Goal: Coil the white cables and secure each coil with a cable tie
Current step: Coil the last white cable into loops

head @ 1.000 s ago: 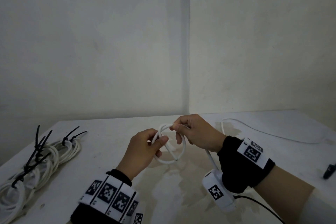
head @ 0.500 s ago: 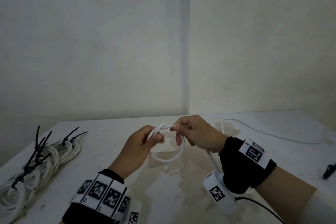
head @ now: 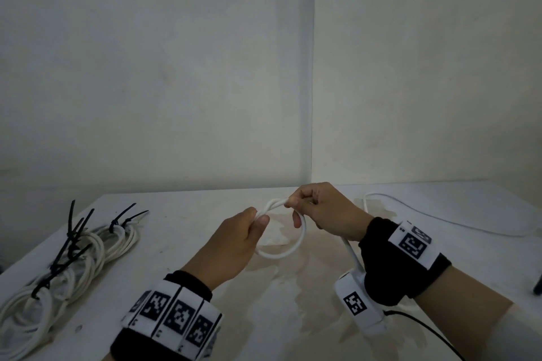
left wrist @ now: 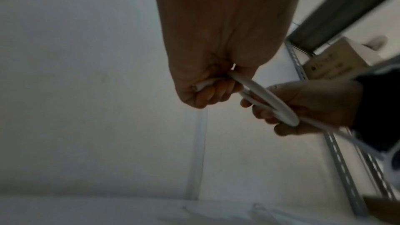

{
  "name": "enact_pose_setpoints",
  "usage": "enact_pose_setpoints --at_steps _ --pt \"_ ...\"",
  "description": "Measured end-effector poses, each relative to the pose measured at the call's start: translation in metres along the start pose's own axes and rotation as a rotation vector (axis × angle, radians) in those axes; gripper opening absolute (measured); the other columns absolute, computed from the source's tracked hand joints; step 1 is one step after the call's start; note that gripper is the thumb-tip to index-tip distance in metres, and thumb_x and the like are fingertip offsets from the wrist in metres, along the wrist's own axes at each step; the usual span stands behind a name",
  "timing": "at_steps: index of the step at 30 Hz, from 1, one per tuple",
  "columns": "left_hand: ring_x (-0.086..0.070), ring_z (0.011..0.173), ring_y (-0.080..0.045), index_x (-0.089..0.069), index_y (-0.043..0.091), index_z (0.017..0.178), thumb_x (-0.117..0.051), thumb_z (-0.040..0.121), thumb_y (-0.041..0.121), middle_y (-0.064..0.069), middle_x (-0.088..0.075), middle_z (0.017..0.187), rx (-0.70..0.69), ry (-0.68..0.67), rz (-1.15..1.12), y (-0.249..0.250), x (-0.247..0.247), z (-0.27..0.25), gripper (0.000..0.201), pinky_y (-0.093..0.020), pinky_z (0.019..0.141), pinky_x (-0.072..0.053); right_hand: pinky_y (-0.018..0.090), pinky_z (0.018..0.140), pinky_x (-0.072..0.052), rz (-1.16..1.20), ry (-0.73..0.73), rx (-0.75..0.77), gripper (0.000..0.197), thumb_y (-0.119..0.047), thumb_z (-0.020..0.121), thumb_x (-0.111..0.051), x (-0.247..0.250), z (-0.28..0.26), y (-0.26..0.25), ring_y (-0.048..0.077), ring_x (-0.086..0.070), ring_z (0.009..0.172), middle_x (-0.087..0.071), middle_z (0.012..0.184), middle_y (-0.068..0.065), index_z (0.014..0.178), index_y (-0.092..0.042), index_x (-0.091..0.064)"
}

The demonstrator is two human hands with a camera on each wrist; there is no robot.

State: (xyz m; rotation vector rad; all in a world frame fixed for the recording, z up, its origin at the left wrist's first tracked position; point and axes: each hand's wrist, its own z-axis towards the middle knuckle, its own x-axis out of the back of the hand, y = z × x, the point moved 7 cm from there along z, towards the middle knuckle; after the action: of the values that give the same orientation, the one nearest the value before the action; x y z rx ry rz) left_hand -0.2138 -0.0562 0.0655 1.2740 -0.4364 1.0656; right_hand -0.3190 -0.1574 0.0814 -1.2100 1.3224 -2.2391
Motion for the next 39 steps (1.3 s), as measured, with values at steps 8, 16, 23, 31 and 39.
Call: enact_pose_setpoints --at_steps 8,16,23,31,39 --pt "-0.038 0.061 -0.011 -0.044 0.013 0.07 -0.03 0.1 0.022 0.0 -0.039 0.067 0.202 0.077 -0.528 -0.006 0.002 0.004 0.034 -0.01 0.049 -0.033 0.007 0.042 -0.028 0.038 0.054 0.008 0.024 -0.019 0.093 -0.053 0.004 0.007 -0.001 0.002 -0.035 0.036 -0.062 0.062 0.001 0.082 -0.001 -0.063" --pt "-0.051 0.056 -0.006 -0.044 0.014 0.073 -0.029 0.1 0.024 0.001 -0.054 0.059 0.176 0.201 -0.599 -0.014 0.011 0.004 0.033 -0.019 0.059 -0.04 0.009 0.046 -0.031 -0.009 0.082 0.035 0.023 -0.024 0.092 -0.054 0.005 0.01 0.003 0.0 -0.038 0.041 -0.063 0.058 -0.01 0.073 -0.014 -0.061" --pt "-0.038 0.037 0.0 -0.04 0.011 0.068 -0.028 0.101 0.015 -0.004 -0.033 0.062 0.241 0.4 -0.73 -0.059 0.045 0.007 0.035 -0.014 0.044 -0.04 0.019 0.049 -0.031 -0.11 0.17 -0.021 0.014 -0.026 0.09 -0.057 0.026 -0.007 0.04 0.007 -0.036 0.045 -0.043 0.045 -0.008 0.077 -0.027 -0.053" --pt "-0.034 0.036 -0.001 -0.04 0.012 0.068 -0.029 0.101 0.016 -0.002 -0.03 0.061 0.247 0.469 -0.823 -0.062 0.051 0.009 0.035 -0.025 0.052 -0.036 0.021 0.035 -0.032 -1.097 0.357 0.462 0.008 -0.022 0.075 -0.061 0.013 -0.014 0.021 0.02 -0.055 0.044 -0.054 0.06 0.001 0.074 -0.016 -0.066" --pt "-0.029 0.037 -0.004 -0.039 0.013 0.065 -0.032 0.099 0.015 -0.002 -0.029 0.059 0.298 0.444 -0.74 -0.066 0.054 0.013 0.035 -0.028 0.053 -0.026 0.021 0.044 -0.034 -1.121 0.119 0.713 0.028 -0.017 0.053 -0.084 -0.06 -0.017 -0.005 0.013 -0.05 0.049 -0.054 0.062 -0.004 0.063 -0.02 -0.058"
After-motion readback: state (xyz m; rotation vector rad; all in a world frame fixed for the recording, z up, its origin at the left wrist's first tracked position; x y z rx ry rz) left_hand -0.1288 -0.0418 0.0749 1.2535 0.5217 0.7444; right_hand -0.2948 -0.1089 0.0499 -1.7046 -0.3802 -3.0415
